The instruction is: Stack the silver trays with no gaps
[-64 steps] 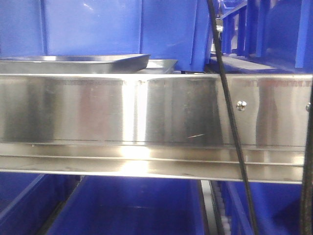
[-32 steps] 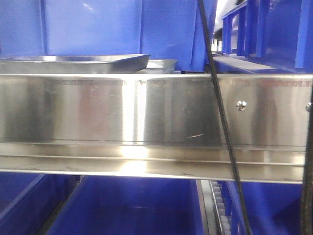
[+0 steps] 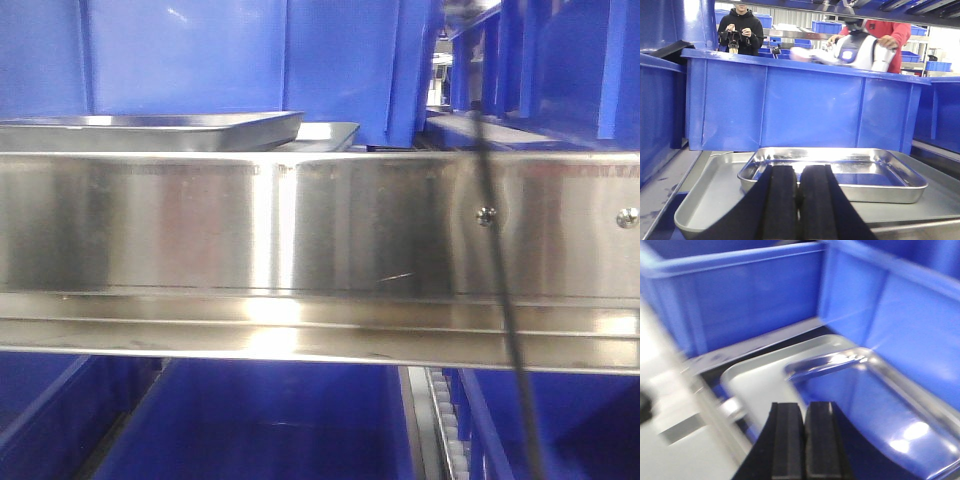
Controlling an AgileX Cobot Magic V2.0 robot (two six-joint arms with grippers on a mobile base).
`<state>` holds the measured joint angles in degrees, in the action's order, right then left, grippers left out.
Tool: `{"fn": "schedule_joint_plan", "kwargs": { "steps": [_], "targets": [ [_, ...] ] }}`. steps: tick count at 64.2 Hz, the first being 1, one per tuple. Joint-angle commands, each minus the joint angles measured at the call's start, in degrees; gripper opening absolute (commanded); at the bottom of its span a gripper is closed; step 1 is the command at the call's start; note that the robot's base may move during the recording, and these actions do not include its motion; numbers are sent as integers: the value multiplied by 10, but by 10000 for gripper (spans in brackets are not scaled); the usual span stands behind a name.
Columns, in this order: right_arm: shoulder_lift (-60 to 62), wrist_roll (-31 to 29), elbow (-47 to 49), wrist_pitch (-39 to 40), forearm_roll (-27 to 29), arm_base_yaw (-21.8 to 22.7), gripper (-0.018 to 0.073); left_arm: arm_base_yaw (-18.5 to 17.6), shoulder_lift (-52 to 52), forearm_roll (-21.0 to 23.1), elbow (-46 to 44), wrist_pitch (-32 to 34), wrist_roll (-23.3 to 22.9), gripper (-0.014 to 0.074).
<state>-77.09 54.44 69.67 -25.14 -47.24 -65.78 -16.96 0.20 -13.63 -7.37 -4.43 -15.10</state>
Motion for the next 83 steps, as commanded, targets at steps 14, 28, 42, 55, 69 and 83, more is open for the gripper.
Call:
{"fn": "schedule_joint_plan", "kwargs": {
  "steps": [14,28,42,55,69,83],
  "targets": [
    [215,-6,-201,138,-13,15,-78,-3,-2,4,1,11,-2,-16],
    [363,-6,-314,183,-13,117,-78,-3,-2,4,1,11,-2,-16],
    [515,-6,-451,321,-14,251,-78,-3,-2,4,1,11,-2,-16],
    [631,-6,-543,375,-14,395,-78,-3,-2,4,1,11,-2,-16],
    [675,-6,-579,370,-15,521,-78,-3,-2,4,1,11,-2,-16],
    [719,-6,-611,312,-30,542,-78,-3,-2,4,1,11,-2,-16]
  ]
}}
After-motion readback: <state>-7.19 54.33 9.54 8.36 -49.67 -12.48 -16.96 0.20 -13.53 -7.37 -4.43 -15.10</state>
